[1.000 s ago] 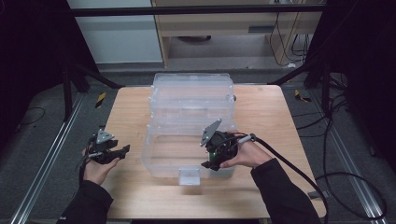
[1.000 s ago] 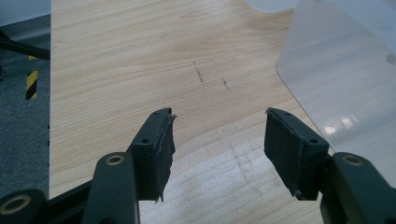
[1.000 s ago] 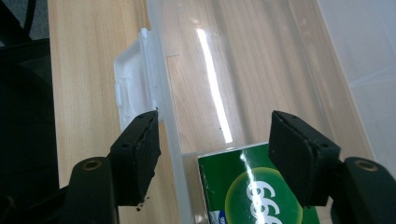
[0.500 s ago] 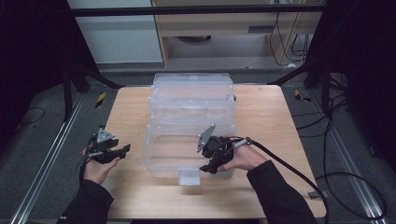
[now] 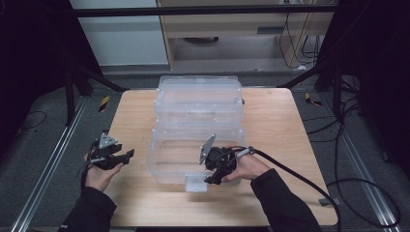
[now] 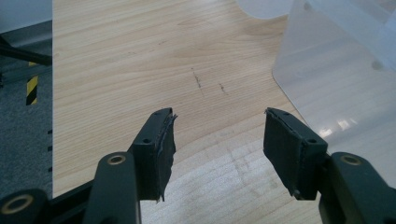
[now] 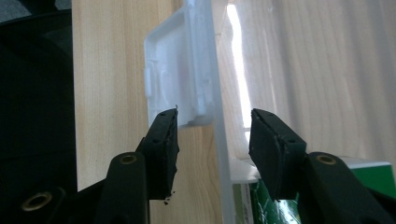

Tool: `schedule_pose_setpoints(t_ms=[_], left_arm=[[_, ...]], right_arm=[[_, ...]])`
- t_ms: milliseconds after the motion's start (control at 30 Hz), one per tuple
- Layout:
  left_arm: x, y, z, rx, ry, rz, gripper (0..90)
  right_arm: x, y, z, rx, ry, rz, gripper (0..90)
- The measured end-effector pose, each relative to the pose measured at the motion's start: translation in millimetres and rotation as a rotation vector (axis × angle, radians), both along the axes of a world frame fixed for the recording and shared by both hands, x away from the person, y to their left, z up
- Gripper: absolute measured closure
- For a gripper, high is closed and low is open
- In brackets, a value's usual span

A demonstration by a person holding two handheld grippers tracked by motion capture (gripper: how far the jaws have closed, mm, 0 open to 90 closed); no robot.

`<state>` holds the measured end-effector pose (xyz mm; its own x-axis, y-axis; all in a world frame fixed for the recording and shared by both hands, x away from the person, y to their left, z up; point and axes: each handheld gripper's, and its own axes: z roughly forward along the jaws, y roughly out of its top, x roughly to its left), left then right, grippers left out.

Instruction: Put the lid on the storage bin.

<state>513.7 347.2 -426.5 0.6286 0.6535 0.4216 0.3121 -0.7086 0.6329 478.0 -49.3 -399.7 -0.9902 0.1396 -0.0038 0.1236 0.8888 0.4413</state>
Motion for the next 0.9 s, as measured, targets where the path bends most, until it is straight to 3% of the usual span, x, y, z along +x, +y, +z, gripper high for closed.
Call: schedule_pose_setpoints(t_ms=[333, 900], left_arm=[[-0.3, -1.6, 6.0, 0.017, -0.017, -0.024, 43.3], [-1.3, -7.1, 21.9, 0.024, -0.049, -0.071, 43.3]], right_arm=[[2.2, 3.3, -5.2, -0.019, 0.021, -0.004, 58.2], [7.3, 4.9, -5.3, -0.037, 0.056, 0.012, 59.1]])
